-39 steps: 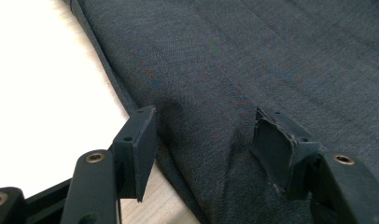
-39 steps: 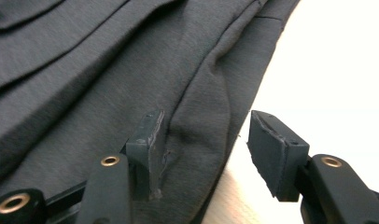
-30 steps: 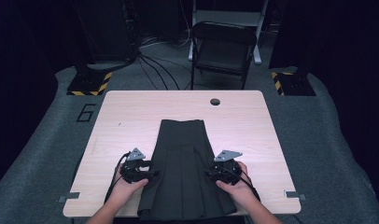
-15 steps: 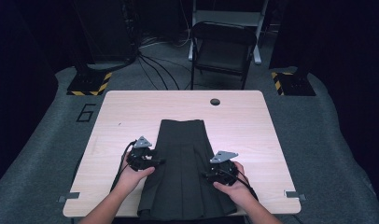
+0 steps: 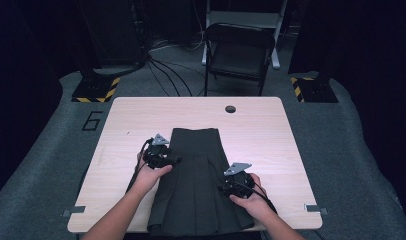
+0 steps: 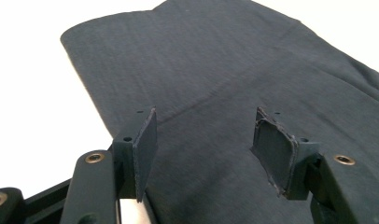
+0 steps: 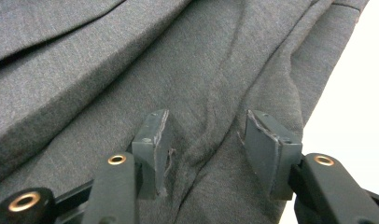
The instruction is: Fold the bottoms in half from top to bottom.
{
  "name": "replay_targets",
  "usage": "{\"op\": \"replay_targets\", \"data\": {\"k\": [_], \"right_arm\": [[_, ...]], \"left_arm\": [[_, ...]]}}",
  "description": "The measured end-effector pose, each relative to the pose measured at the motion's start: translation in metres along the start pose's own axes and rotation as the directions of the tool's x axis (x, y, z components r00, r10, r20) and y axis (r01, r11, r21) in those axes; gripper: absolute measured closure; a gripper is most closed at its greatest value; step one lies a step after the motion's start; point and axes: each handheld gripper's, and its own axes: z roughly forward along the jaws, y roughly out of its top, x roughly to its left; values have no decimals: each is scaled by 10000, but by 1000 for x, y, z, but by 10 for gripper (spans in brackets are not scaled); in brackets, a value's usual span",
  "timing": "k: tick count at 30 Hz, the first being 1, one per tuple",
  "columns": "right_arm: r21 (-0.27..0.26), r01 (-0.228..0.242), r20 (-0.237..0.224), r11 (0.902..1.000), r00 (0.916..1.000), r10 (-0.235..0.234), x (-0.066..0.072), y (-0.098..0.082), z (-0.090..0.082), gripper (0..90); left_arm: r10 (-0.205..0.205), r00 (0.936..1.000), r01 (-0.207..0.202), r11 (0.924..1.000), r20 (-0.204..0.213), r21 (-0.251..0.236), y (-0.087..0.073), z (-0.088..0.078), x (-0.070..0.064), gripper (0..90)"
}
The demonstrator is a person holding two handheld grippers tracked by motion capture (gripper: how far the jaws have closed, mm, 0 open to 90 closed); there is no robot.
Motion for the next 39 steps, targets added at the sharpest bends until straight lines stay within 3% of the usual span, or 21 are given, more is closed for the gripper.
{"op": "replay_targets", "data": {"k": [3,4,6,9,12,15,17,21,25,27,28,29,30,34,35,39], "right_arm": [[-43,-123,-31,9999,9999,123,0,0,-6,497],[-176,-389,-159,9991,9991,386,2,1,-10,492],[-777,-396,-402,9962,9985,366,4,5,-19,478],[-1447,-165,-626,9893,9980,75,13,11,-29,449],[-1740,85,-1065,9847,9939,-274,26,15,-32,436],[-1596,494,-1227,9859,9900,-695,34,14,-29,432],[-1398,726,-1275,9875,9877,-907,34,12,-25,431],[-714,963,-1129,9928,9881,-1040,36,4,-17,426],[-369,964,-1065,9947,9893,-998,35,-2,-13,421],[-307,1165,-982,9927,9880,-1190,34,-3,-11,417],[-245,1010,-980,9946,9898,-1029,36,-4,-10,416],[-212,1034,-1017,9944,9893,-1050,36,-5,-9,412],[-249,1070,-998,9939,9890,-1089,35,-5,-8,405],[-296,634,-1217,9975,9903,-666,30,-8,-5,397],[-227,449,-1339,9987,9898,-475,30,-8,-6,397],[-265,455,-1350,9986,9896,-486,30,-9,-5,398]], "left_arm": [[-79,9999,79,10000,-100,27,3,5,5,399],[-181,9998,182,9998,-85,45,3,6,6,399],[-210,9996,211,9998,-170,34,5,10,9,399],[-401,9990,400,9992,-186,-68,6,14,14,400],[-585,9980,584,9983,-251,-71,7,17,18,402],[-800,9963,798,9968,-320,-91,8,20,21,407],[-736,9965,737,9973,-397,27,10,22,24,408],[-807,9953,809,9967,-537,22,13,25,29,406],[-1075,9918,1084,9941,-687,91,10,33,34,400],[-962,9928,981,9949,-708,234,9,35,37,396],[-1167,9903,1173,9931,-753,44,8,38,37,393],[-1073,9915,1090,9939,-741,194,8,39,40,392],[-1195,9896,1202,9927,-796,42,8,42,40,390],[-1319,9864,1329,9911,-976,30,8,49,43,385],[-1223,9876,1238,9923,-979,94,9,51,43,384],[-879,9895,925,9951,-1147,353,15,58,43,384]]}}
